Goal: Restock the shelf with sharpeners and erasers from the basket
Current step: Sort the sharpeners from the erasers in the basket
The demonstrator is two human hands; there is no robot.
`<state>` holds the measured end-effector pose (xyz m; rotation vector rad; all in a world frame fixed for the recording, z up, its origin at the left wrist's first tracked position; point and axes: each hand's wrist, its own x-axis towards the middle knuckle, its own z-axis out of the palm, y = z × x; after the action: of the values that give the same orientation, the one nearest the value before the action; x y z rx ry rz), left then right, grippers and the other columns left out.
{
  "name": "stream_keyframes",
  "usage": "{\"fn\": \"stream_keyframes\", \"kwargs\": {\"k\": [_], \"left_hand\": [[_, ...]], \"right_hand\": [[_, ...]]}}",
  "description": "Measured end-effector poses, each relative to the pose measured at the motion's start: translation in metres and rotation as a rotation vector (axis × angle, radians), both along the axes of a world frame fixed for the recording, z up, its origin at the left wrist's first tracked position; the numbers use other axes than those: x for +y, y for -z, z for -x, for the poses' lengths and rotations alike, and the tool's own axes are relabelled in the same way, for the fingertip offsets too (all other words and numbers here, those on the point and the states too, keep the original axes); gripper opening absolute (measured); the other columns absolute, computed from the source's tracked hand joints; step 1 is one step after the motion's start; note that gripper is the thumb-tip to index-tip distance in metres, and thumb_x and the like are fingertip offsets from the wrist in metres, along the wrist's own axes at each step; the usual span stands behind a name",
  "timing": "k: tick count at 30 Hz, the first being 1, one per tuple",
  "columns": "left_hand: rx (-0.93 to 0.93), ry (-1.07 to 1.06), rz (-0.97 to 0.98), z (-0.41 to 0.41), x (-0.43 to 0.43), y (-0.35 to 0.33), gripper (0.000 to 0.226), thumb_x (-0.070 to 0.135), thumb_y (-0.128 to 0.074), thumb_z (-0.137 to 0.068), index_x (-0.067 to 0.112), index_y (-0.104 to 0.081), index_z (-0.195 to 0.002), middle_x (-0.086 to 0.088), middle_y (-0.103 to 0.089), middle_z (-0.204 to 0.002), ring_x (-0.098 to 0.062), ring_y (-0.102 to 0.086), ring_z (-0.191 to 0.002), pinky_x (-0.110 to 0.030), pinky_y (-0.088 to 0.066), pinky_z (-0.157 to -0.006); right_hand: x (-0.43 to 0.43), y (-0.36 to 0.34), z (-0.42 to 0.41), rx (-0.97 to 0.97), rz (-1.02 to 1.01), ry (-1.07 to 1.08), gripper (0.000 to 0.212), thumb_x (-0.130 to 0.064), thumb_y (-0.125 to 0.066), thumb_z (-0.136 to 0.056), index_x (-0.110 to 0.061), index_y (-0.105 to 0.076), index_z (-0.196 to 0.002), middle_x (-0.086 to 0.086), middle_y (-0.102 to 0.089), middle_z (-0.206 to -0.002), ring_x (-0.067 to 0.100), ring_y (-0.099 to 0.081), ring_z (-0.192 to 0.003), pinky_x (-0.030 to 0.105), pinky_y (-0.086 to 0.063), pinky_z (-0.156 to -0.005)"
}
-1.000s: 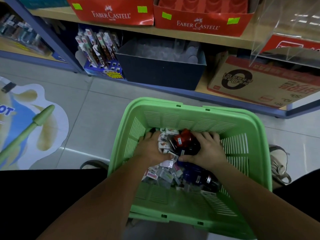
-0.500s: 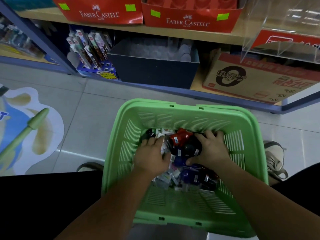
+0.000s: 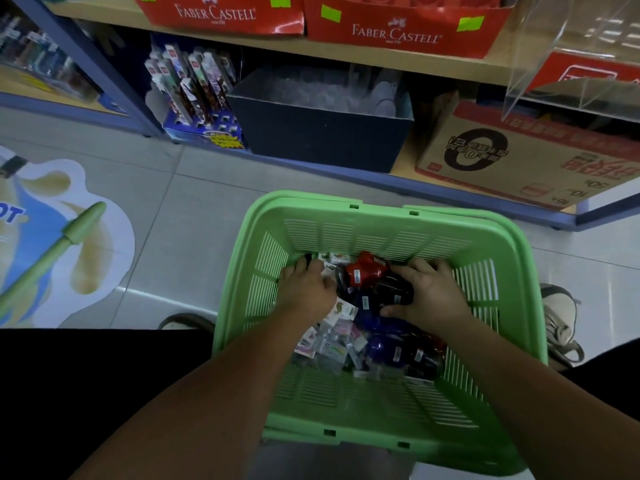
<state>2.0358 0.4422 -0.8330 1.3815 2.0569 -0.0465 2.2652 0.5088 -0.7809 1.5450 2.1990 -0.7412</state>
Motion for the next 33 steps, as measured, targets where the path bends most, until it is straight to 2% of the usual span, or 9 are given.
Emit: {"fn": "stream_keyframes", "kwargs": {"k": [3,6,11,15,19,24,26,29,33], "left_hand": [[-0.007,0.089,-0.063,-0.007,-0.014,-0.006,0.053,0.042,-0.031,-0.107,0.016,-0.042,-0.151,-0.012,-0.037,-0.161,-0.03,-0.037,-0.142,-0.045,-0.035,-0.116],[0.004,0.179,-0.107,-0.017,-0.025,-0.01,0.054,0.049,-0.033,-0.106,0.018,-0.045,-0.148,-0.007,-0.051,-0.146,-0.024,-0.046,-0.128,-0.041,-0.047,-0.102],[-0.153,-0.006,-0.026,-0.008,-0.024,-0.028,0.058,0.057,-0.053,-0.1,0.033,-0.046,-0.152,-0.001,-0.057,-0.148,-0.02,-0.067,-0.103,-0.033,-0.05,-0.096],[-0.291,-0.075,0.068,-0.003,-0.035,-0.038,0.065,0.06,-0.065,-0.092,0.04,-0.044,-0.151,-0.005,-0.055,-0.151,-0.008,-0.063,-0.084,-0.028,-0.046,-0.096],[-0.162,0.059,0.04,-0.01,-0.047,-0.047,0.059,0.065,-0.043,-0.1,0.038,-0.042,-0.152,-0.009,-0.066,-0.135,-0.026,-0.068,-0.105,-0.042,-0.048,-0.106],[-0.219,0.069,-0.04,-0.012,-0.053,-0.053,0.053,0.057,-0.031,-0.107,0.025,-0.073,-0.109,-0.003,-0.07,-0.091,-0.023,-0.066,-0.088,-0.035,-0.051,-0.089],[-0.205,-0.01,-0.111,-0.008,-0.052,-0.041,0.048,0.055,-0.04,-0.1,0.025,-0.076,-0.097,-0.005,-0.066,-0.11,-0.029,-0.061,-0.103,-0.039,-0.051,-0.09],[-0.173,-0.052,0.107,-0.001,-0.045,-0.034,0.037,0.053,-0.049,-0.093,0.046,-0.062,-0.127,-0.006,-0.035,-0.16,-0.036,-0.029,-0.148,-0.05,-0.03,-0.119],[-0.078,0.104,0.213,-0.002,-0.044,-0.033,0.048,0.046,-0.043,-0.097,0.039,-0.036,-0.144,-0.013,-0.036,-0.156,-0.037,-0.027,-0.146,-0.051,-0.023,-0.118]], "right_hand": [[-0.001,-0.001,0.0,0.025,0.005,-0.022,0.097,-0.072,-0.076,-0.077,-0.034,-0.039,-0.159,-0.007,-0.047,-0.148,0.034,-0.041,-0.135,0.043,-0.042,-0.111],[0.0,-0.001,-0.001,0.041,0.024,-0.053,0.09,-0.067,-0.075,-0.082,-0.034,-0.038,-0.158,-0.005,-0.047,-0.143,0.033,-0.041,-0.13,0.043,-0.042,-0.109],[-0.002,-0.008,-0.006,0.06,-0.013,-0.052,0.065,-0.055,-0.071,-0.092,-0.029,-0.053,-0.149,-0.001,-0.053,-0.13,0.033,-0.049,-0.112,0.039,-0.045,-0.096],[0.001,-0.016,-0.001,-0.041,0.042,-0.072,0.073,-0.061,-0.067,-0.091,-0.031,-0.043,-0.153,0.002,-0.051,-0.137,0.035,-0.052,-0.116,0.041,-0.046,-0.103],[0.0,-0.028,0.012,-0.11,0.106,-0.037,0.085,-0.062,-0.075,-0.08,-0.039,-0.039,-0.153,0.0,-0.05,-0.143,0.034,-0.047,-0.129,0.048,-0.048,-0.106],[-0.001,-0.05,0.052,-0.19,0.016,-0.149,0.064,-0.047,-0.075,-0.079,-0.035,-0.055,-0.139,0.001,-0.054,-0.131,0.027,-0.051,-0.129,0.046,-0.048,-0.101],[-0.001,-0.05,0.067,0.0,0.022,-0.187,0.053,-0.045,-0.073,-0.085,-0.034,-0.061,-0.134,-0.001,-0.061,-0.123,0.025,-0.059,-0.12,0.041,-0.053,-0.096],[-0.005,-0.042,0.079,0.177,0.122,-0.247,0.051,-0.051,-0.075,-0.087,-0.031,-0.066,-0.132,-0.002,-0.065,-0.124,0.025,-0.061,-0.117,0.039,-0.054,-0.095],[-0.022,-0.014,0.068,0.21,0.011,-0.338,0.06,-0.057,-0.074,-0.08,-0.024,-0.07,-0.13,0.0,-0.058,-0.124,0.028,-0.05,-0.117,0.044,-0.047,-0.098]]}}
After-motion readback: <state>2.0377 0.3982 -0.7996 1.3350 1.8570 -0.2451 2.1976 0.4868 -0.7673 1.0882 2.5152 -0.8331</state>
